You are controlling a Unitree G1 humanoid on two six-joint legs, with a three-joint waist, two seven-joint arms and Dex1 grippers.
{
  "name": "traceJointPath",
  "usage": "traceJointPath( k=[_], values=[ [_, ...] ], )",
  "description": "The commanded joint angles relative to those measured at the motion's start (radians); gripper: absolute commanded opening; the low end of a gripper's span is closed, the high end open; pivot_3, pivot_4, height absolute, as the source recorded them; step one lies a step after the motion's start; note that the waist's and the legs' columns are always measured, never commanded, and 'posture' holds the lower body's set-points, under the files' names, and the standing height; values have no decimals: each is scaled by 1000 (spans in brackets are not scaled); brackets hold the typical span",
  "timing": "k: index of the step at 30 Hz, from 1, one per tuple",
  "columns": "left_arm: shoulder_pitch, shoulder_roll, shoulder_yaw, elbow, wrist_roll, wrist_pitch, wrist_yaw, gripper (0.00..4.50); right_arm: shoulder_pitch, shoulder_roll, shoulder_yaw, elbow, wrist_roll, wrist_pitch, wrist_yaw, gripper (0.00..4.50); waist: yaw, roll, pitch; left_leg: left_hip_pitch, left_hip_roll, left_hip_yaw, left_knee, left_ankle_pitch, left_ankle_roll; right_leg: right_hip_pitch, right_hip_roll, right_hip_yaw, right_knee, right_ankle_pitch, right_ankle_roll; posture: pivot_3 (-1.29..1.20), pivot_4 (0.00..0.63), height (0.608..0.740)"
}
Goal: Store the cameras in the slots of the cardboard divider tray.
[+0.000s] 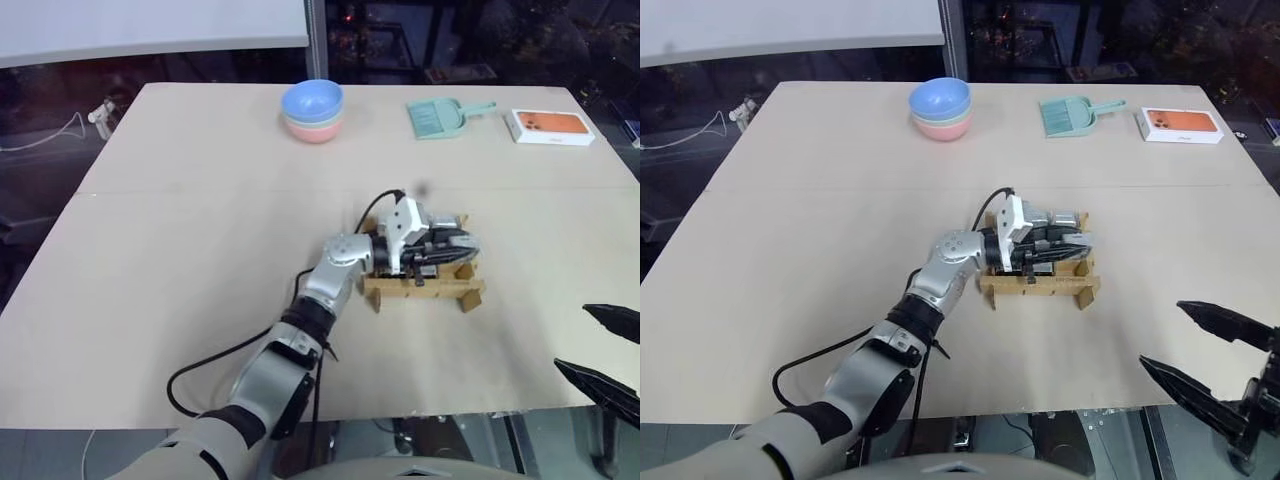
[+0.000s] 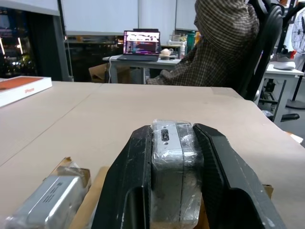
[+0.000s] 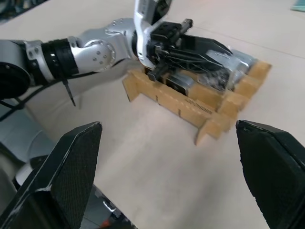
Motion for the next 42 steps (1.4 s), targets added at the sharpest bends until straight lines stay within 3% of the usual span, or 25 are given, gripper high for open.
traceJointPath(
  k=[1, 20, 22, 28, 37, 42],
  values=[
    [1, -5, -18, 10, 33, -31, -23, 794, 26, 38, 29, 34, -70, -70, 53, 4448, 0, 0, 0, 0, 0, 0, 0, 0, 0, 0, 0, 0, 0, 0, 0, 0, 150, 740],
    [33, 48, -37, -50, 85, 64, -45, 794, -35, 18, 119, 78, -119, -156, 33, 4448, -2, 10, -9, 1, 0, 0, 0, 0, 0, 0, 0, 0, 0, 0, 0, 0, 150, 740],
    [34, 50, -38, -52, 90, 63, -39, 1818, -39, 12, 121, 80, -118, -158, 29, 4500, -2, 10, -9, 1, 0, 0, 0, 0, 0, 0, 0, 0, 0, 0, 0, 0, 150, 740],
    [33, 60, -33, -83, 70, 110, -52, 4328, -50, 0, 131, 84, -116, -159, 16, 4500, -2, 10, -10, 2, 0, 0, 0, 0, 0, 0, 0, 0, 0, 0, 0, 0, 150, 740],
    [33, 119, -1, -290, 8, 266, -68, 4328, -80, -14, 168, 89, -127, -155, -9, 4500, -2, 10, -10, 1, 1, 0, 0, 0, 0, 0, 1, 0, 0, 0, 0, 0, 150, 740],
    [44, 204, -72, -401, 85, 216, -103, 4328, -102, -27, 187, 104, -131, -151, -16, 4500, -1, 10, -10, 0, 1, -1, 0, 0, 0, -1, 1, 0, 0, 0, 0, 0, 150, 740]
  ],
)
